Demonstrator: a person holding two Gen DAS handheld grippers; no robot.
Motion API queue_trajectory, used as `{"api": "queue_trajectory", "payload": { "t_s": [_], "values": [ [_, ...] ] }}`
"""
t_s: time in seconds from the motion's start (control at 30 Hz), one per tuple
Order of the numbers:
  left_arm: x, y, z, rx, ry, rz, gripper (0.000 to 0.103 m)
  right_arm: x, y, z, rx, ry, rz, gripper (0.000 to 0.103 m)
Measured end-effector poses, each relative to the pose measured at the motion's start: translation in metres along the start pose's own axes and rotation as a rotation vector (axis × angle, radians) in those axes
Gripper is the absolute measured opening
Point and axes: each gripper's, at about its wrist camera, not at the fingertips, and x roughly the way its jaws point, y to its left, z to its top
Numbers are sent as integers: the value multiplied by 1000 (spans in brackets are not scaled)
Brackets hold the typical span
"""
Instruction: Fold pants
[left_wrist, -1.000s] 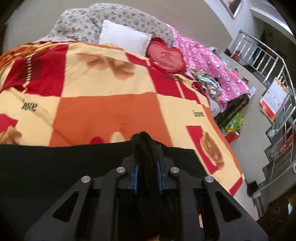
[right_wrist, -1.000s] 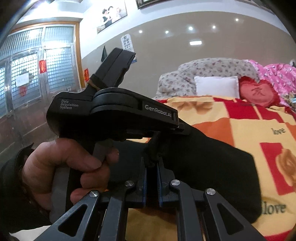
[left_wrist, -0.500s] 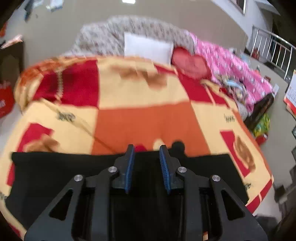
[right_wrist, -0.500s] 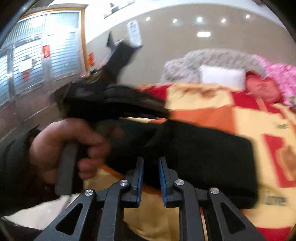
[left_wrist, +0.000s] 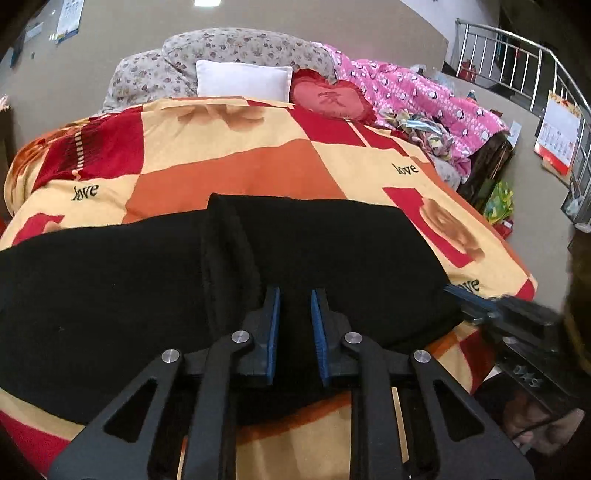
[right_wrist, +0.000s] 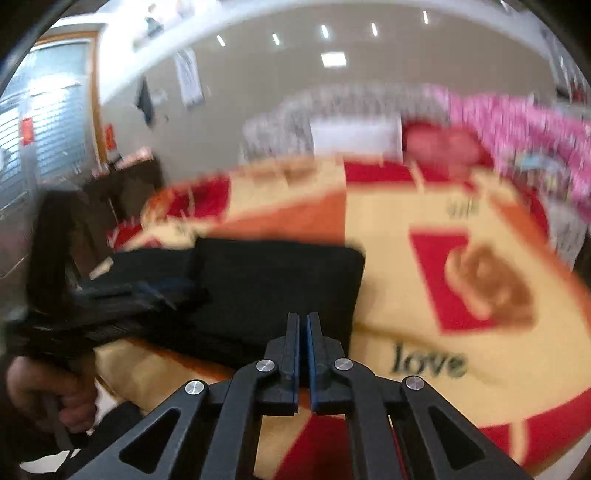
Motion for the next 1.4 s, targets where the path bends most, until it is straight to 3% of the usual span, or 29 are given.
{"api": "queue_trajectory", "payload": {
  "t_s": [0.07, 0.13, 0.23, 0.3, 0.4, 0.47, 0.53, 0.67, 0.77, 0.83, 0.9, 0.93, 0.97, 1.03, 1.07, 1.27, 1.4],
  "values": [
    [-4, -2, 9, -11, 5, 2, 17, -2, -5, 2, 47, 2, 27, 2],
    [-9, -5, 30, -5, -44, 10, 17, -2, -7, 4, 63, 10, 30, 2],
    [10, 8, 47, -71, 9, 53, 17, -8, -6, 10, 73, 10, 30, 2],
    [26, 19, 48, -124, 69, 69, 17, -12, -5, 27, 41, -23, -1, 2],
    [28, 18, 42, -104, 44, 79, 17, 1, -8, 54, 30, -32, -61, 2],
    [27, 16, 37, -95, 27, 86, 18, 25, -13, 68, 26, 11, -65, 2],
    [26, 18, 34, -103, 19, 77, 17, 53, -17, 64, 25, 115, -76, 3],
    [27, 19, 34, -113, 13, 75, 17, 53, -13, 60, 4, 94, -104, 2],
    [29, 15, 37, -86, 15, 93, 17, 46, -18, 58, 24, 65, -62, 3],
    [21, 18, 39, -92, 31, 58, 17, 25, -32, 51, 84, -45, 23, 3],
    [2, 28, 37, -141, 24, -1, 18, 10, -42, 46, 116, -116, -22, 4],
    [-15, 34, 33, -151, -7, -14, 24, 1, -48, 43, 136, -135, -39, 5],
    [-25, 37, 30, -147, -27, -10, 40, -5, -52, 41, 152, -145, -17, 10],
    [-61, 53, 12, -136, -95, 12, 62, -10, -55, 38, 175, -135, 19, 27],
    [-72, 59, 4, -142, -109, 19, 62, -13, -58, 34, 195, -129, 29, 33],
    [-136, 127, -66, -307, -164, 142, 62, -15, -51, 27, 159, -120, -34, 33],
    [-145, 156, -92, -442, -201, 157, 62, -4, -59, 18, 187, -58, -91, 33]
  ]
}}
